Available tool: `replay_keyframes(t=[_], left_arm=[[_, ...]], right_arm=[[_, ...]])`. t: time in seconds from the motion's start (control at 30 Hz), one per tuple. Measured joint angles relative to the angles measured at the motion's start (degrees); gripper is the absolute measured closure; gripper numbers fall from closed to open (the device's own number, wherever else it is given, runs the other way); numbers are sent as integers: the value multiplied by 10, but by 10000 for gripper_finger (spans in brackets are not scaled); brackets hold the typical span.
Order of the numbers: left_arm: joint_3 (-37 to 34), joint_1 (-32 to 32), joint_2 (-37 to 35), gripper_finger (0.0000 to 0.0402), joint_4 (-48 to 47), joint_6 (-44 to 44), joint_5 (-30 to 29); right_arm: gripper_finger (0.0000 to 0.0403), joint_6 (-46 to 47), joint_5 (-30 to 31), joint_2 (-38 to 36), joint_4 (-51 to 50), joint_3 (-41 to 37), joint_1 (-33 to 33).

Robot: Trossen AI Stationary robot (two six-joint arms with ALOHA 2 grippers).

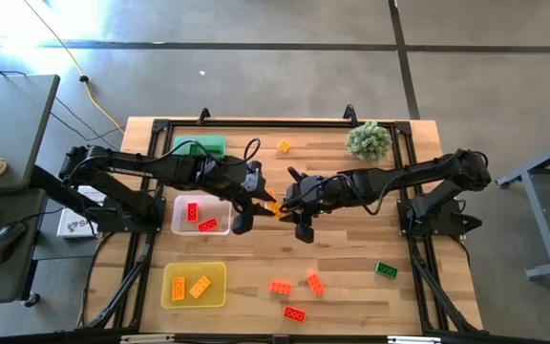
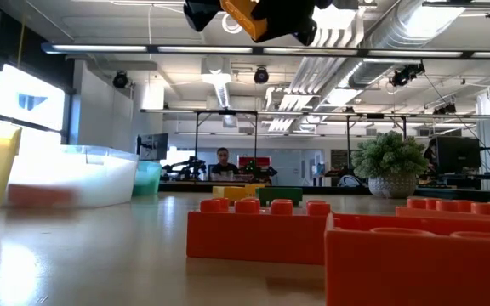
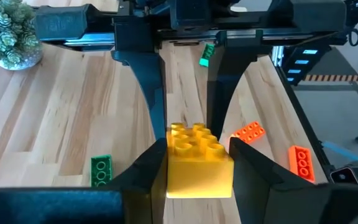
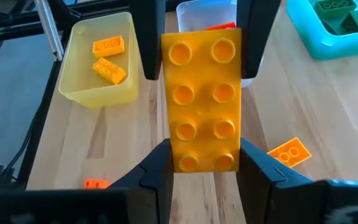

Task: Sort & place blocks by color
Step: Put the yellow game piece into the yellow bin

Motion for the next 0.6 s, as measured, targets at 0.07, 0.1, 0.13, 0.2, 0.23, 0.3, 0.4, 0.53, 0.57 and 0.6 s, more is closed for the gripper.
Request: replay_keyframes(t=[0.07,0.1,0.13,0.2,0.23,0.3,0.4,0.53,0.57,0.6], left_arm=[[0,0,0,290,-1,0,-1],[0,0,0,290,-3,0,-1],[0,0,0,290,-6,0,-2],[0,0,0,290,-20,-5,-2],[0,0,0,290,-28,-5,-3],[0,0,0,290,-55,-6,-12],[0,-2,0,290,-98,-18,-26],[0,-22,0,290,-184,-22,-27],[0,-30,0,290,-207,-26,-26],[0,-39,0,290,-232,-31,-25]], right_arm=[[284,-1,-6,0,0,0,-3],[271,-1,-9,0,0,0,-4],[254,-1,-10,0,0,0,-5],[216,-2,-10,0,2,0,-5],[197,-2,-8,0,3,0,-4],[167,1,-9,0,3,0,-4],[141,4,-10,0,4,0,-4],[134,16,0,0,3,0,-7],[133,18,7,0,3,0,-10],[132,19,16,0,2,0,-13]])
